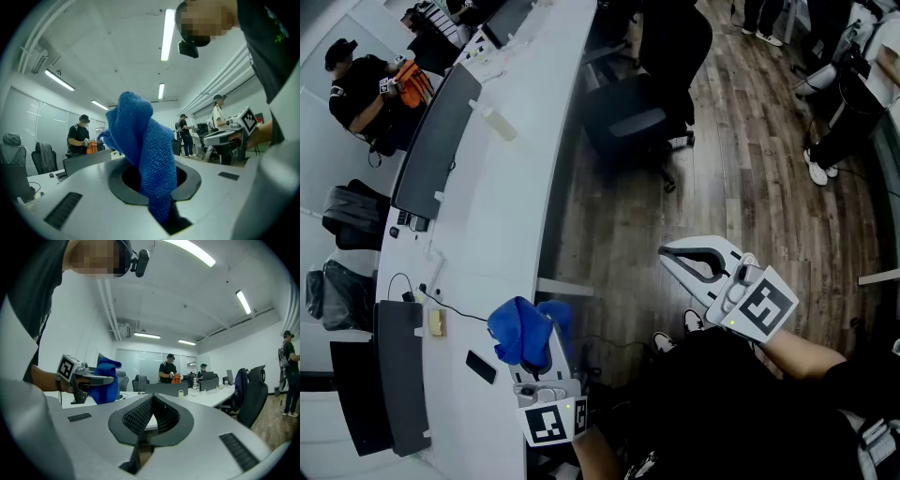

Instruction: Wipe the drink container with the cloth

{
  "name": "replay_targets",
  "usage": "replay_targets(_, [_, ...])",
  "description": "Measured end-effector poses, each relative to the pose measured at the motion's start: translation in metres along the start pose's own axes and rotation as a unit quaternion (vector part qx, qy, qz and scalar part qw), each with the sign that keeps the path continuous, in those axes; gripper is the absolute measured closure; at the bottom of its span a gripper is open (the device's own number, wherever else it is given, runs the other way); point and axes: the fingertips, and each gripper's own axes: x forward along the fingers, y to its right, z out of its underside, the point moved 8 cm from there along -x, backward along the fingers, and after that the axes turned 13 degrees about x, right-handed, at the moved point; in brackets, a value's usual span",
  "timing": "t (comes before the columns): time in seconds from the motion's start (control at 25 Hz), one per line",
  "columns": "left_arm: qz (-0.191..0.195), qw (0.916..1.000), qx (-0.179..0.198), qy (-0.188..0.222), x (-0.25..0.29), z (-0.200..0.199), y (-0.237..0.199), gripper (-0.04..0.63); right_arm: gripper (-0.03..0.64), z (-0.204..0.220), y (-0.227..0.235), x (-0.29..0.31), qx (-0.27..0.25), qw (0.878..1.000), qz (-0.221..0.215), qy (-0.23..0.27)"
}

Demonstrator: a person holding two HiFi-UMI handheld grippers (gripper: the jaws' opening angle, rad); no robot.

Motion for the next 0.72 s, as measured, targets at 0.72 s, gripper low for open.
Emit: replay_targets(0.72, [-0.018,0.9995,-0.004,-0.026,0.014,-0.003,0.046,0.545,0.617,0.014,0.042,-0.029,0.006,0.999,-0.033,-0.003])
